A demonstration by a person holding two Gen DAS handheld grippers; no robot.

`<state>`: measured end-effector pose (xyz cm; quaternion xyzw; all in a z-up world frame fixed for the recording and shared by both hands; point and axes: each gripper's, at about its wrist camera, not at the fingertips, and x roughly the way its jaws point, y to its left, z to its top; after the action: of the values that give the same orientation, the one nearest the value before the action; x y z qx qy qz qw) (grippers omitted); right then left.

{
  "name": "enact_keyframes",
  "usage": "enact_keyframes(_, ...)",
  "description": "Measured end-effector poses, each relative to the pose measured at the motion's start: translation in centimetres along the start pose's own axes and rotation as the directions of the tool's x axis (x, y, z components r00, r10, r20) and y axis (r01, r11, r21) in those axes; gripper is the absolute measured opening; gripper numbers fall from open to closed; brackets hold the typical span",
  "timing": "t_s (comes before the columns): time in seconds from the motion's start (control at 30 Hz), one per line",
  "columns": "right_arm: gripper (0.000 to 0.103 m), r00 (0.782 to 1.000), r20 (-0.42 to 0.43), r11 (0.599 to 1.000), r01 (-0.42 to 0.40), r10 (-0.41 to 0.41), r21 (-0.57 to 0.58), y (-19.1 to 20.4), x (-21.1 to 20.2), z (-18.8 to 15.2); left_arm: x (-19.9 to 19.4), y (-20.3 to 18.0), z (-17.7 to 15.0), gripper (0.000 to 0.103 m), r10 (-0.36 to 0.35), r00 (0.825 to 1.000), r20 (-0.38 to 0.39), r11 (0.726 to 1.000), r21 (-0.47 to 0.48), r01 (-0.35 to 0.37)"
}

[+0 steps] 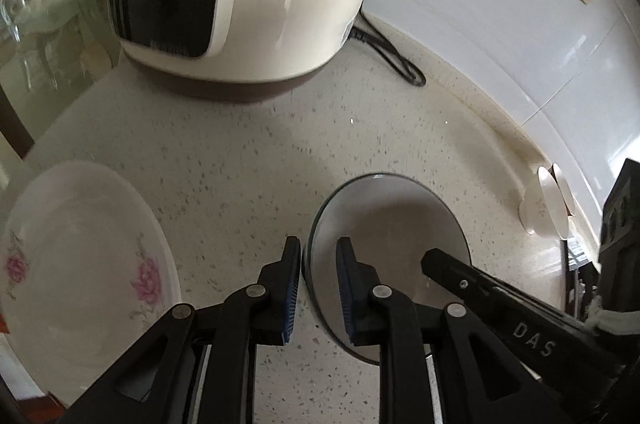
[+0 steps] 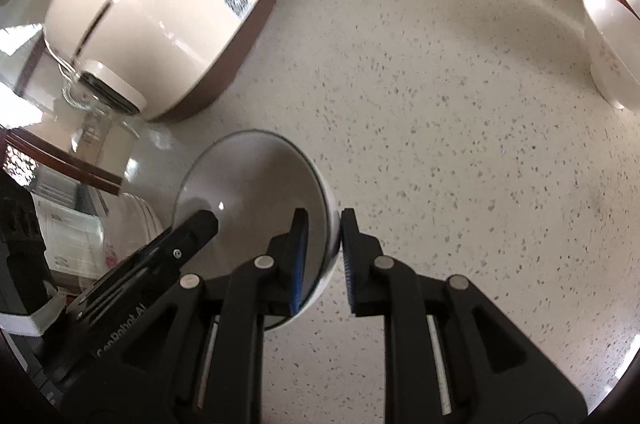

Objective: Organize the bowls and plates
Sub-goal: 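Lower the bowl onto the counter beside the plates and open both grippers, then move both grippers to the second white bowl by the wall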

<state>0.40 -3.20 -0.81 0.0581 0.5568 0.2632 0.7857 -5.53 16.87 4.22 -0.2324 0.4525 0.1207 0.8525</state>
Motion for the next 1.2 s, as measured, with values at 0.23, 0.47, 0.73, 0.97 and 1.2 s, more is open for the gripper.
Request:
enact_keyframes(0.23, 0.051, 0.998, 0.062, 0.999, -0.032, 0.032, 0.000, 0.0, -2.0, 0.4, -0.3, -0.3, 0.0, 0.043, 0.021, 1.000, 0.020, 1.000, 0.004, -0.021)
enact_keyframes(0.47, 0.052, 0.992, 0.100, 0.994, -0.086, 0.079, 0.066, -1.4, -3.2, -0.3, -1.7, -1.0, -0.1, 0.053, 0.047, 0.996, 0.082, 0.998, 0.037, -0.050)
enact_keyframes(0.73, 0.052, 0.989, 0.114, 0.988, -0.109, 0.097, 0.108, -2.7, -3.7, -0.9, -2.7, -2.2, 0.0, 0.058, 0.069, 0.989, 0.128, 0.995, 0.063, -0.078)
enact_keyframes(0.97, 0.054, 0.985, 0.139, 0.979, -0.122, 0.099, 0.162, -4.2, -4.3, -1.5, -4.3, -4.1, 0.3, 0.068, 0.103, 0.962, 0.254, 0.982, 0.126, -0.139)
enact_keyframes(1.2, 0.055, 0.987, 0.144, 0.955, -0.104, 0.066, 0.278, -8.3, -4.5, -2.1, -3.6, -7.8, 0.4, 0.071, 0.035, 0.966, 0.257, 0.970, 0.225, -0.095)
